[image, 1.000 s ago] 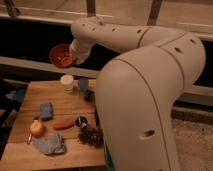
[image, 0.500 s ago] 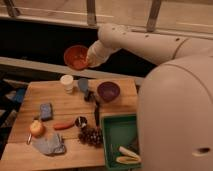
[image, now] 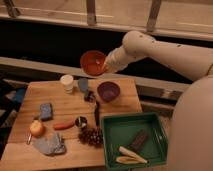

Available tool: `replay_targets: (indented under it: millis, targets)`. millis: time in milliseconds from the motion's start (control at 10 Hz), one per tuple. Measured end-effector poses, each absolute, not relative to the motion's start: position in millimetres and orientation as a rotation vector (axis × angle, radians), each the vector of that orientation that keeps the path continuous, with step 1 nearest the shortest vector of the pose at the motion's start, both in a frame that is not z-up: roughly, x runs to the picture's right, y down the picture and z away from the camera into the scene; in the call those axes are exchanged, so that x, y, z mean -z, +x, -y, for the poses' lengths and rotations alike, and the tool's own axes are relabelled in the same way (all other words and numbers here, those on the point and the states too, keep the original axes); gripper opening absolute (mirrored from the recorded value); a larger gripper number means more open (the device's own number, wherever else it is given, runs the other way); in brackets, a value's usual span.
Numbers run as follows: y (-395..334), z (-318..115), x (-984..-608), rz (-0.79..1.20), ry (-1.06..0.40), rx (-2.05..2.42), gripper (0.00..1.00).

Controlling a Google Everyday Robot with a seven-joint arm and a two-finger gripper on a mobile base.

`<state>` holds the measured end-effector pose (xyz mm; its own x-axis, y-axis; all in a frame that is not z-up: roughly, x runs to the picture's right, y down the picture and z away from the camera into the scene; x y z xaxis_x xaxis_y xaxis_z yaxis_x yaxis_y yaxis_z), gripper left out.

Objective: Stack bowls on top of each other

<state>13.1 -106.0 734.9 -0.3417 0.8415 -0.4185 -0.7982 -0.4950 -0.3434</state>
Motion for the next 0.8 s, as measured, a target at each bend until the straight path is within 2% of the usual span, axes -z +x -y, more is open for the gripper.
replay_targets:
  millis: [500, 800]
  targets:
    - [10.6, 101.7, -740.6, 0.078, -0.682, -1.990, 0.00]
    - [29.5, 59.5, -772.5, 0.009, -0.701, -2.083, 0.00]
